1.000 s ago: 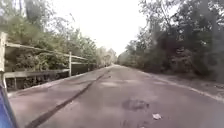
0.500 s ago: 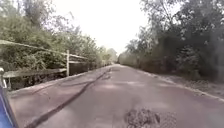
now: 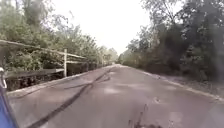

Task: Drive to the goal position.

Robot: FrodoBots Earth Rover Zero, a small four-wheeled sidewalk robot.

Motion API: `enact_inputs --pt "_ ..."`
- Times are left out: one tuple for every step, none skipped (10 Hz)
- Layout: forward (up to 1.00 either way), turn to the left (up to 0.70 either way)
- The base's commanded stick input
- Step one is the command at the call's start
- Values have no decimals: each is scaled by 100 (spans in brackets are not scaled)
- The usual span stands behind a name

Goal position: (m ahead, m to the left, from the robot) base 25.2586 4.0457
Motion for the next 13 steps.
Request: enact_inputs --pt "70 0" --pt "70 -2" --pt "70 -13" --pt "70 -30" --pt "70 -32" --pt "70 -32" --pt "70 -32" --pt "70 -13" --pt "70 0" --pt "70 0" --pt "70 0" --pt "70 0" --pt "70 0"
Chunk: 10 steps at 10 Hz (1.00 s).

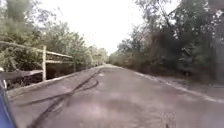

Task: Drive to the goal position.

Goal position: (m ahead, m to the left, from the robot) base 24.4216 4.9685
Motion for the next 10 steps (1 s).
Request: enact_inputs --pt "70 0" --pt "70 0" --pt "70 0" --pt "70 0" --pt "70 0" --pt "70 0" --pt "70 0" --pt "70 0" --pt "70 0" --pt "70 0"
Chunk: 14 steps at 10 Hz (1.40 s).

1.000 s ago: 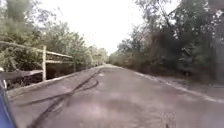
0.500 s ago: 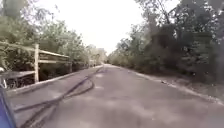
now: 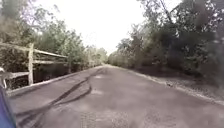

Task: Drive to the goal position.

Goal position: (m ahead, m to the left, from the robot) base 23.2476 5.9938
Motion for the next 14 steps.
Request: enact_inputs --pt "70 0" --pt "70 0" --pt "70 0" --pt "70 0" --pt "70 -10" --pt "70 -22" --pt "70 -28" --pt "70 -28" --pt "70 -2" --pt "70 0" --pt "70 0" --pt "70 0" --pt "70 0" --pt "70 0"
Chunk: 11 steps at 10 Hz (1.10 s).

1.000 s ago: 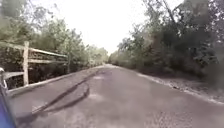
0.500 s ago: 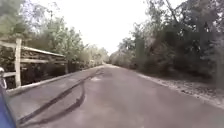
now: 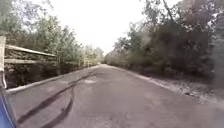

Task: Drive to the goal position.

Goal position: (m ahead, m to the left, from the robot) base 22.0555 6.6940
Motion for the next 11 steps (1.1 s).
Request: enact_inputs --pt "70 0" --pt "70 0" --pt "70 0" --pt "70 0" --pt "70 0" --pt "70 17" --pt "70 27" --pt "70 30" --pt "70 15" --pt "70 0" --pt "70 0"
